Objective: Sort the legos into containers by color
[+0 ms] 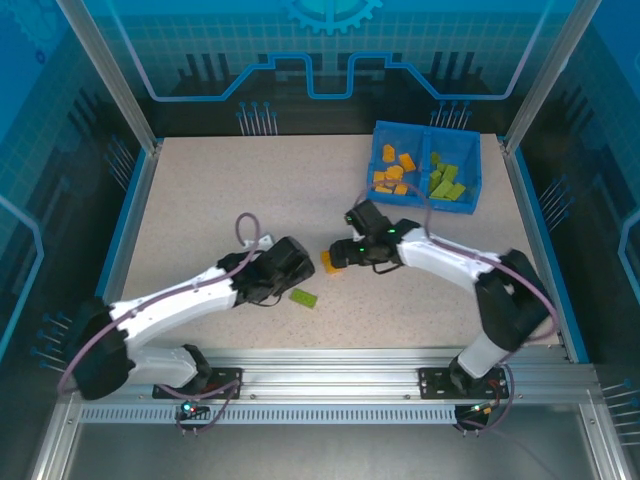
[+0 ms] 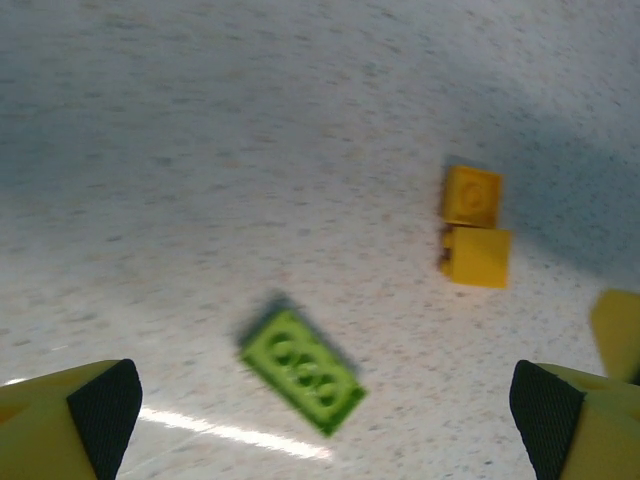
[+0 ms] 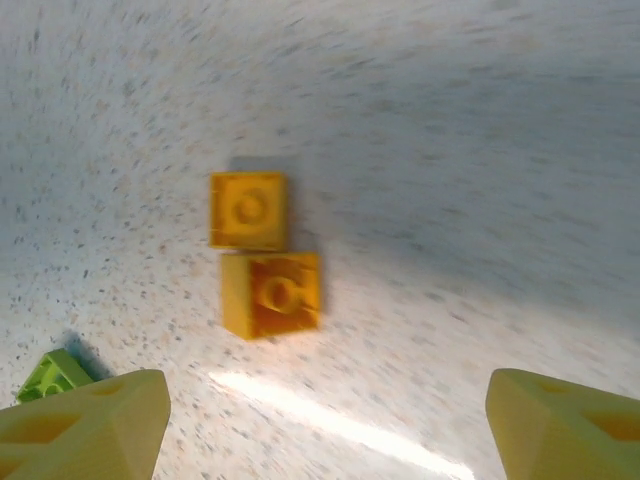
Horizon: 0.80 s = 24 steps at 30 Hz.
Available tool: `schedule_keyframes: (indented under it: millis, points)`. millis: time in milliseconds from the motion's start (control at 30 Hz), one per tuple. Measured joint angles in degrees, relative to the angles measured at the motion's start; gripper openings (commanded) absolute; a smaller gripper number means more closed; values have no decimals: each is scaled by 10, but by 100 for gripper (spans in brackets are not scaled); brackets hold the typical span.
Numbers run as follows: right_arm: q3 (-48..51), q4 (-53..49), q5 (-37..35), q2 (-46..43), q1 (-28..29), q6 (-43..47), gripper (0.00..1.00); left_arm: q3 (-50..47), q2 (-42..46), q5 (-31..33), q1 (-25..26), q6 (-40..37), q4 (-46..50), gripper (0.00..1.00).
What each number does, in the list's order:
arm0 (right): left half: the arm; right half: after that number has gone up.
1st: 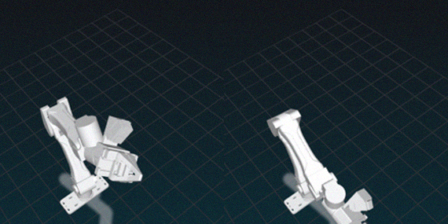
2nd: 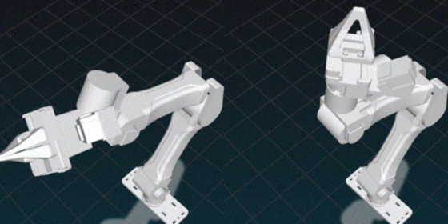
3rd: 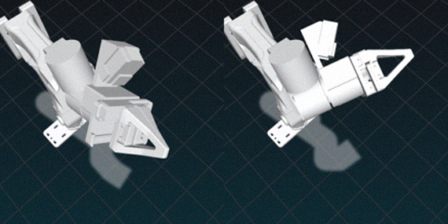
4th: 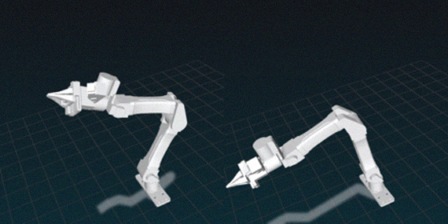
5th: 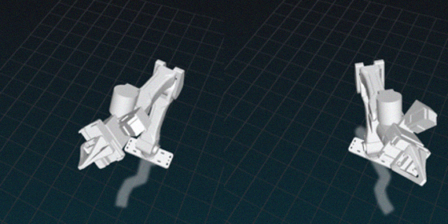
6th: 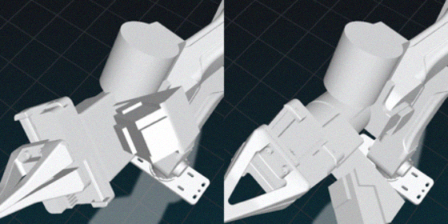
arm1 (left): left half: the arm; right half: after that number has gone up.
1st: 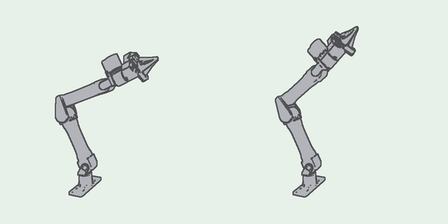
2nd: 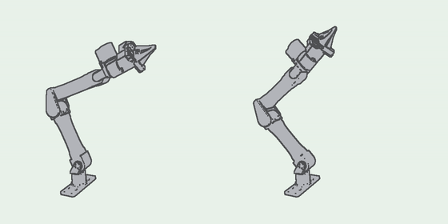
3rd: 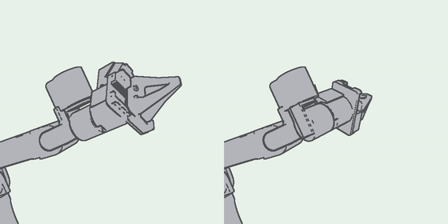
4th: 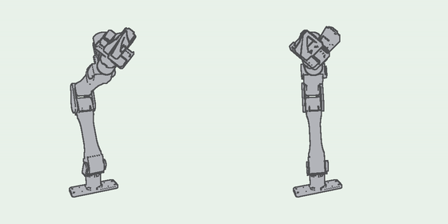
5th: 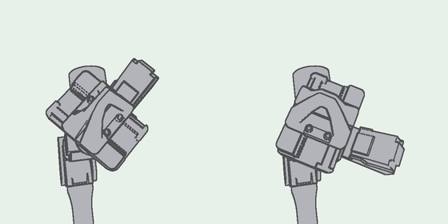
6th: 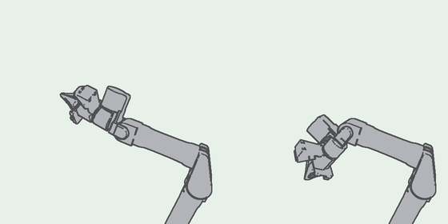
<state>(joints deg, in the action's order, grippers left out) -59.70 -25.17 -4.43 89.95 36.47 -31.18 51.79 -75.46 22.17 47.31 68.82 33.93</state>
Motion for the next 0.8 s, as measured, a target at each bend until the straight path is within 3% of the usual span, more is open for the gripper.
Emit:
schedule_keyframes:
  millis: [167,300,500,800]
  points:
    - [67,-14,-2,-145,-85,-18,89,80,-131,-24,0,-4,-40,97]
    - [80,-40,-2,-207,-104,-16,92,139,-224,-37,0,-13,-53,91]
    - [97,-66,4,-252,-126,-8,93,187,-306,-47,-5,-21,-64,71]
    - [116,-94,14,-273,-138,-5,94,200,-358,-89,-27,-35,-93,55]
